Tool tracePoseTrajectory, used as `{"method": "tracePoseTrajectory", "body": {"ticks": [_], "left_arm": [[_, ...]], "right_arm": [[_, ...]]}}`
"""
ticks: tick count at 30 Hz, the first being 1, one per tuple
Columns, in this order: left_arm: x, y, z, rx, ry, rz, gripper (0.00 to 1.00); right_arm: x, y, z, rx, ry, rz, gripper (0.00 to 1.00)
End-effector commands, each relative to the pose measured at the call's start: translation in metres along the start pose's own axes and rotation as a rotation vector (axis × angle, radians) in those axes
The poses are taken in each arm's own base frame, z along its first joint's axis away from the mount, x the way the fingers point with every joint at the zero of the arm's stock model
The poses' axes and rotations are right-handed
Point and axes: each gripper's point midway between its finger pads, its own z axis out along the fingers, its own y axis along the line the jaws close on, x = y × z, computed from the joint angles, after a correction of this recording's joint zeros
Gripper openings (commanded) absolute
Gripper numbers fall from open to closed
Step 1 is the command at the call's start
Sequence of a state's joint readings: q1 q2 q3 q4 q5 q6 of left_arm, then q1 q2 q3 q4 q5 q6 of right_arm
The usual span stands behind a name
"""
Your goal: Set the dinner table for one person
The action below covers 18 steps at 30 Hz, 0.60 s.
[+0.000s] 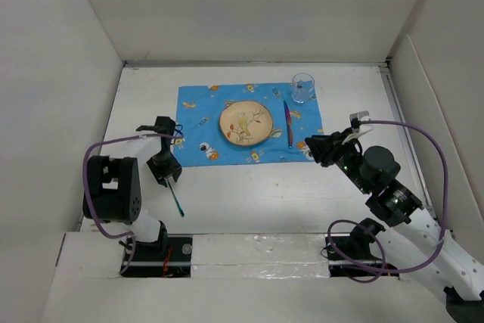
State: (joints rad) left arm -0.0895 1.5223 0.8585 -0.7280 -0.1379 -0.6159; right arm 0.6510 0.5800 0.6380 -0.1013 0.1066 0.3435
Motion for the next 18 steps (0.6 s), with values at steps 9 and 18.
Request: {"method": "tracePoseTrajectory", "body": {"ticks": [9,18], "left_arm": [[0.005,-0.006,0.013,0.004,0.012,-0.018,0.11],[0.016,0.006,-0.042,0.060,-0.030,0.007,0.00]], "right_arm": [[0.001,-0.009,0.001,0.010,0.006,-0.010,0.33],[0.006,-0.016,0.008,0.021,0.025,-0.004,0.34]]}}
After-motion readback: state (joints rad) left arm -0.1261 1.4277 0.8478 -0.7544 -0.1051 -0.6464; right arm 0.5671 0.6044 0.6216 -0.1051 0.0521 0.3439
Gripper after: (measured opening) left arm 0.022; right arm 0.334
